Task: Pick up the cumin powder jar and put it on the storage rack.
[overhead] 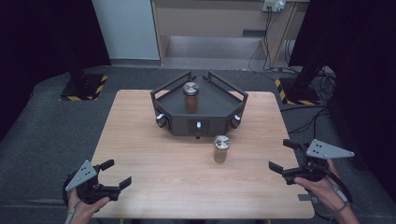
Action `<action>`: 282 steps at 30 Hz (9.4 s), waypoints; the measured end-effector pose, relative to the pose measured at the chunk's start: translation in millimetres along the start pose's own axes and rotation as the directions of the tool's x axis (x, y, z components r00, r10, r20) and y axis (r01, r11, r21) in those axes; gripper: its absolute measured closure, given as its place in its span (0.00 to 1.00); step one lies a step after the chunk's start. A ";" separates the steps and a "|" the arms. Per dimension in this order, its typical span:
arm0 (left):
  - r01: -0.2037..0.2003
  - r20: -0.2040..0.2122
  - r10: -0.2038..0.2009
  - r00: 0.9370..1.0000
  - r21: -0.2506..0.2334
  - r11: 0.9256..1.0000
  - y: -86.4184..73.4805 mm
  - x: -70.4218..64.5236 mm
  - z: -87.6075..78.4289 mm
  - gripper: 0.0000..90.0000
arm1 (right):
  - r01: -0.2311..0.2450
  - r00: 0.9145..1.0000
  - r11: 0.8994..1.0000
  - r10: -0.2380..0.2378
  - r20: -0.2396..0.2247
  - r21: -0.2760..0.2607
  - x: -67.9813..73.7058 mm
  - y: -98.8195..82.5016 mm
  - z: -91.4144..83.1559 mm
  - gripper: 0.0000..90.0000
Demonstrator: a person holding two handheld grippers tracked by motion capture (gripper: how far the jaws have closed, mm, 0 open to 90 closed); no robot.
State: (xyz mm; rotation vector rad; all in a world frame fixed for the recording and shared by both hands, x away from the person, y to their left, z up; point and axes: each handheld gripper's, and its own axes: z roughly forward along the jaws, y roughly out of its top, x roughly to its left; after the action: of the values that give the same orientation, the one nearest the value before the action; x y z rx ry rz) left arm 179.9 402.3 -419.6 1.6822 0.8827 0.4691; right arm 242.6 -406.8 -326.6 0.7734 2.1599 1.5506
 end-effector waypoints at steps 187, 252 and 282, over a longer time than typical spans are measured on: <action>-0.033 0.004 0.033 0.999 0.047 0.998 1.5 5.9 0.6 0.00 | 0.213 0.954 0.936 -0.137 -0.266 0.282 -57.5 221.8 226.5 0.38; -0.032 0.006 0.031 0.999 0.033 0.999 0.5 7.9 -1.5 0.00 | -0.005 0.997 0.948 -0.018 0.070 0.317 -63.5 206.0 266.5 0.06; -0.043 0.011 0.042 0.999 0.044 0.998 2.6 5.4 0.5 0.00 | 0.131 0.991 0.988 -0.128 -0.047 0.076 12.1 154.3 80.3 0.04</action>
State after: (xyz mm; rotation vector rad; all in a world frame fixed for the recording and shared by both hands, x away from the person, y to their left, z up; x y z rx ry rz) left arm 184.5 405.9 -418.0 1.7451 0.8570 0.4727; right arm 313.7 -302.0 -206.7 0.6158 2.2654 1.4364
